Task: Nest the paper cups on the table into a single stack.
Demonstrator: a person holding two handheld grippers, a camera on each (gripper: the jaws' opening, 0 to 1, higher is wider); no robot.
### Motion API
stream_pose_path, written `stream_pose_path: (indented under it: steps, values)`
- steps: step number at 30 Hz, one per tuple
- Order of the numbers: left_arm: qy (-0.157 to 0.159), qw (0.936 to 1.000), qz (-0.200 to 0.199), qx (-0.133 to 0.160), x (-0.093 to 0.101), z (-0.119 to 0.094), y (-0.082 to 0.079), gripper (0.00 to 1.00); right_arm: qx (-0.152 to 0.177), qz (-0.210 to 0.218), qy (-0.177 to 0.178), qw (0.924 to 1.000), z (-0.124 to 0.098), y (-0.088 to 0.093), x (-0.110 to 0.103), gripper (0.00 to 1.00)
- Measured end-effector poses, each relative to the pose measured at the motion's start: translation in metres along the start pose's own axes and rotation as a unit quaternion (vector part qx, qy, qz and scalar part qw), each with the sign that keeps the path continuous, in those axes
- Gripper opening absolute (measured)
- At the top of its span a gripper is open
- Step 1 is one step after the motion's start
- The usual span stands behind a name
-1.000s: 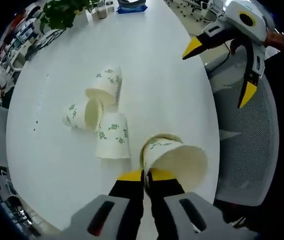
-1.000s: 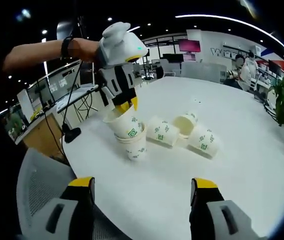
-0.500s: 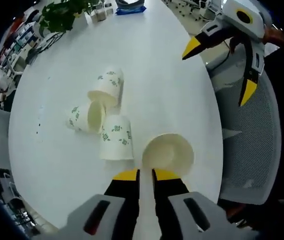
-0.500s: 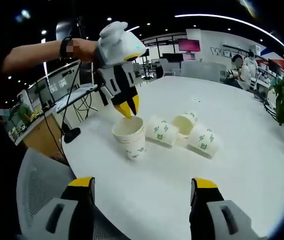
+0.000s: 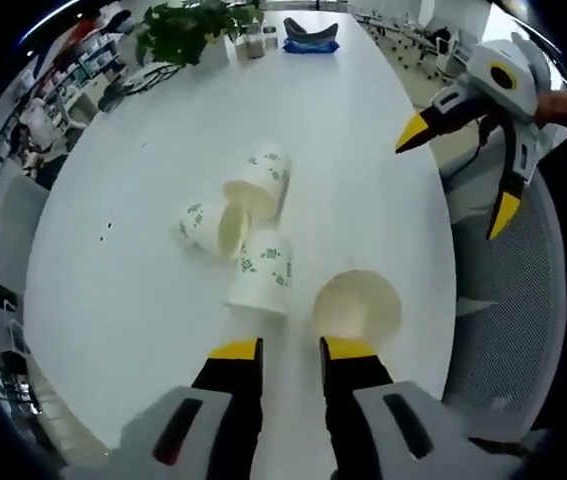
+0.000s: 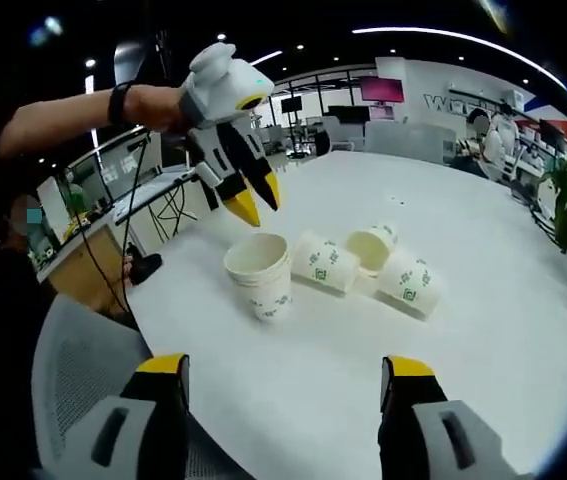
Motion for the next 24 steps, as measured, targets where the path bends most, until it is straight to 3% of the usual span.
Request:
stream_pose_path:
  steps: [4, 7, 10, 16, 24]
  values:
    - [-0.031, 0.9978, -0.050, 0.030, -0.007, -0.008, 0.002, 0.30, -0.003, -0.004, -0.003, 1.0000, 0.002, 0.002, -0.001, 0.79]
    - [-0.045, 0.9923, -0.102, 0.054, -0.005, -0.015, 0.002, 0.36, -0.007, -0.008, -0.007, 0.9999, 0.002, 0.001, -0.002, 0.79]
    - [-0.056, 0.9881, -0.123, 0.074, -0.003, -0.020, 0.002, 0.41, -0.009, -0.011, -0.010, 0.9998, 0.003, 0.002, -0.002, 0.79]
    - [-0.067, 0.9692, -0.201, 0.126, 0.002, -0.029, 0.008, 0.41, -0.016, -0.017, -0.015, 0.9996, 0.004, 0.004, -0.005, 0.79]
    - [-0.074, 0.9500, -0.258, 0.160, 0.005, -0.033, 0.024, 0.42, -0.026, -0.031, -0.021, 0.9990, 0.006, 0.003, -0.001, 0.79]
Point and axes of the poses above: the point that each gripper's makers call its tool centre point, and the gripper's own axes: z roughly forward along the fingers, x roughly to its right, y roughly out of its underside, the point moved 2 cm from there along -z, roughly backward along the fingers, and after that the axes turned 10 degrees about x, right-handed, at the moved point
